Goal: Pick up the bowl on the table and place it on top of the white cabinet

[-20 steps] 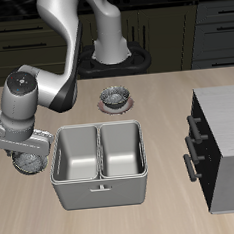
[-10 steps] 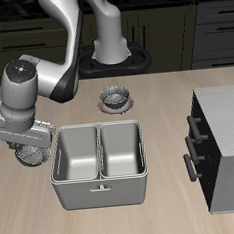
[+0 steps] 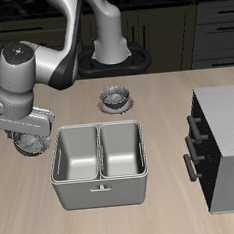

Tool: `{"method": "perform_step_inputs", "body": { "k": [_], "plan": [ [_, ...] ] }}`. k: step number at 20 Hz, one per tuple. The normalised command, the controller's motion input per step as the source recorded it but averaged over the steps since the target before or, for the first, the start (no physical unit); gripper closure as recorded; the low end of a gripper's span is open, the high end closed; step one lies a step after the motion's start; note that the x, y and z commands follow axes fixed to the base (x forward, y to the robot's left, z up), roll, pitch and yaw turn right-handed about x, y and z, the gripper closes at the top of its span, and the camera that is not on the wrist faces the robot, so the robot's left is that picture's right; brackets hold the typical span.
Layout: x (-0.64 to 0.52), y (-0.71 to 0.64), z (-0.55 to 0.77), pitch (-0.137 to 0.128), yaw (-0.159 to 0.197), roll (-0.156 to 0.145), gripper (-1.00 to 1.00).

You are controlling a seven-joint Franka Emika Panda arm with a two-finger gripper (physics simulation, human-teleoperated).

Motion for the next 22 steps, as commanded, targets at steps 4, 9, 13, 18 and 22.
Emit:
{"method": "perform_step_inputs", "body": {
  "k": [4, 9, 13, 18, 22],
  "plan": [
    [-0.11, -0.05, 0.29, -0.035, -0.024, 0.004, 1.00],
    [-0.17, -0.04, 0.27, -0.029, -0.009, -0.004, 1.00],
    [-0.23, -0.04, 0.37, -0.037, -0.001, 0.009, 1.00],
    [-0.29, -0.06, 0.52, -0.063, -0.027, 0.004, 1.00],
    [-0.26, 0.05, 0.43, -0.053, -0.005, 0.027, 1.00]
  ]
}}
